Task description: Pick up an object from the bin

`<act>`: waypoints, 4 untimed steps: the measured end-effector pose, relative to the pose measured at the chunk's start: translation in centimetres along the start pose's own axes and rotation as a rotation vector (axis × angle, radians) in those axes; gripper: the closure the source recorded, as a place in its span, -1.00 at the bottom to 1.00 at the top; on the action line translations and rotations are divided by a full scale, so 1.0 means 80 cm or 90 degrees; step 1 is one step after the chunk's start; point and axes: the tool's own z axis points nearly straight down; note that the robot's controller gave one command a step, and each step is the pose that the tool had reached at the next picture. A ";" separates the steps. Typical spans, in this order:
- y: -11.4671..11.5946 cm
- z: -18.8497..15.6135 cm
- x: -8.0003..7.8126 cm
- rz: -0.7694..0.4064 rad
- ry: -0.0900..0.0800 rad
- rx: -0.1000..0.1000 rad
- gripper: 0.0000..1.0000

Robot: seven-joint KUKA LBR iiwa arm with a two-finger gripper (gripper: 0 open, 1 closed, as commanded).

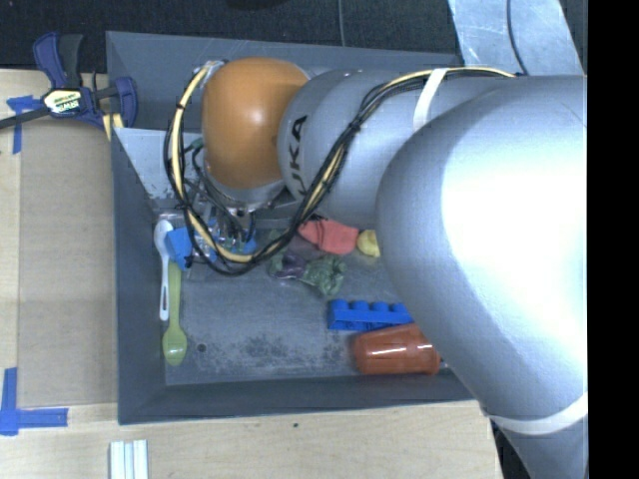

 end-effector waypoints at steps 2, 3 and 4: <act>-0.009 0.039 0.001 0.127 -0.002 -0.001 1.00; -0.009 0.039 0.001 0.127 -0.002 -0.001 1.00; -0.009 0.035 0.000 0.127 -0.003 -0.001 1.00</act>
Offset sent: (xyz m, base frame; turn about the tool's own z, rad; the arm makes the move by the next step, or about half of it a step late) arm -0.0024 -0.0061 -0.0321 0.2002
